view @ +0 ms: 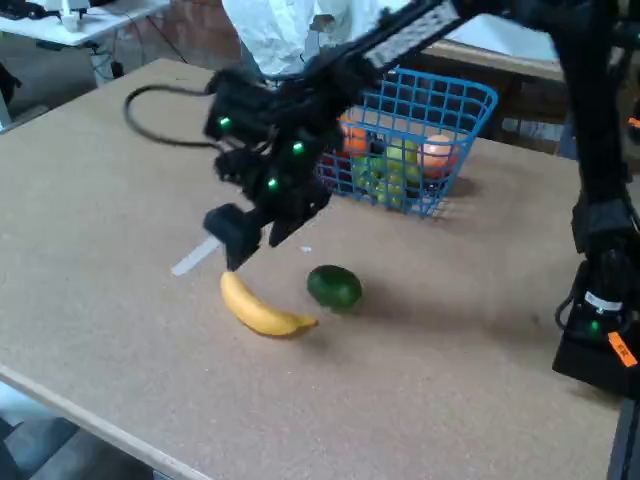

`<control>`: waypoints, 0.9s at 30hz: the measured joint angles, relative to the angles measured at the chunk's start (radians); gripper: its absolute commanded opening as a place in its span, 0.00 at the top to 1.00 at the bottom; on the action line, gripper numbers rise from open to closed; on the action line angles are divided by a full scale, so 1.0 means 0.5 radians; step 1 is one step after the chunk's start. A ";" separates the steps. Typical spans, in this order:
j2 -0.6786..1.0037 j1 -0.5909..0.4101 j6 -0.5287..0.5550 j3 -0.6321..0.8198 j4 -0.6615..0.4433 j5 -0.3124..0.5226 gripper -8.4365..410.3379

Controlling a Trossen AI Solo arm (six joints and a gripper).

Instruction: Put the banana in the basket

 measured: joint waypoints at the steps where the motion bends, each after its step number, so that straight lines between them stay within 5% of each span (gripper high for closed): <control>1: 0.053 0.012 0.015 0.063 -0.059 -0.001 0.03; 16: 0.262 0.043 0.168 0.242 -0.307 -0.063 0.03; 27: 0.262 0.045 0.260 0.087 -0.168 -0.030 0.03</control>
